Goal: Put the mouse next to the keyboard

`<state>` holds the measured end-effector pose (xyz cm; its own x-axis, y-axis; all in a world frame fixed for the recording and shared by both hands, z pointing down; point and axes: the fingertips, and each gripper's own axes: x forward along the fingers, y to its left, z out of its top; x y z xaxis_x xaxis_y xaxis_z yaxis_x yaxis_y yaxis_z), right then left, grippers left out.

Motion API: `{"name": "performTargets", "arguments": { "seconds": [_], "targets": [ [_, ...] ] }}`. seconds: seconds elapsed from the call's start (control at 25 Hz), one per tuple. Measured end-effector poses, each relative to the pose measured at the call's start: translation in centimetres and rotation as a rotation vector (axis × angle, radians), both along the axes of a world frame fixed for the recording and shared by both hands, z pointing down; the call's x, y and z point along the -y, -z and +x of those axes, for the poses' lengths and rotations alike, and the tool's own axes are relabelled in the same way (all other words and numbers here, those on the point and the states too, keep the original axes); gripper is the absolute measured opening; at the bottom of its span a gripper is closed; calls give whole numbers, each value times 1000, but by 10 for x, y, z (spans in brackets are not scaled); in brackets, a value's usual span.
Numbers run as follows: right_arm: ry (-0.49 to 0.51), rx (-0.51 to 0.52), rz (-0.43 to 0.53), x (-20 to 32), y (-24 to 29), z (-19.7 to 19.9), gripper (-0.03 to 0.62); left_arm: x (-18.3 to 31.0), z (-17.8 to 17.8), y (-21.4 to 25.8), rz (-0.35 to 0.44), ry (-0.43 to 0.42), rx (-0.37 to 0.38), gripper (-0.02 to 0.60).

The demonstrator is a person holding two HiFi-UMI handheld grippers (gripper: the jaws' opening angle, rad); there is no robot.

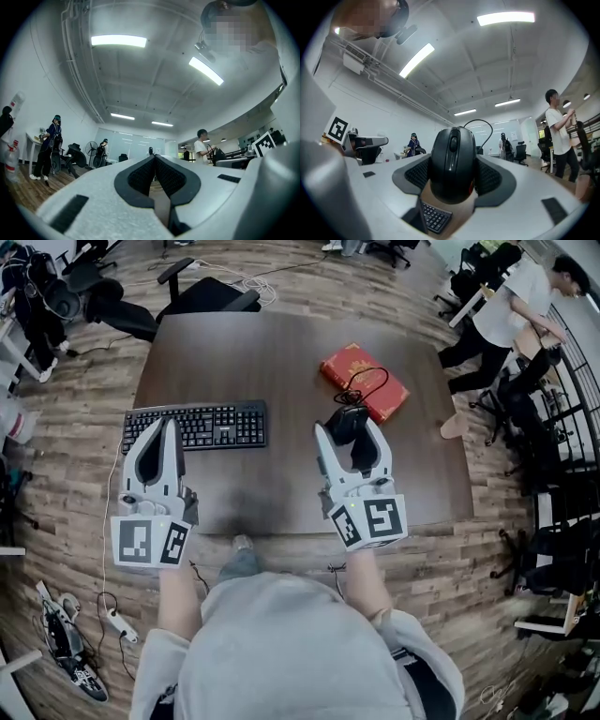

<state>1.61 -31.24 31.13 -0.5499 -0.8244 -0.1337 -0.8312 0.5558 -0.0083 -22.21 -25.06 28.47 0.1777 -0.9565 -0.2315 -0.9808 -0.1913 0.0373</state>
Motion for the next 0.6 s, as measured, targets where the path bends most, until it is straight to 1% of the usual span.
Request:
{"name": "performTargets", "arguments": {
  "seconds": [0.16,0.6],
  "targets": [
    [-41,3,-29,17,-8,-8,247,23,-11,-6,-16,-34,-1,11],
    [-145,-22,-139,53,-44,-18,247,74,-26,-25,-63,-142,-21,11]
  ]
}}
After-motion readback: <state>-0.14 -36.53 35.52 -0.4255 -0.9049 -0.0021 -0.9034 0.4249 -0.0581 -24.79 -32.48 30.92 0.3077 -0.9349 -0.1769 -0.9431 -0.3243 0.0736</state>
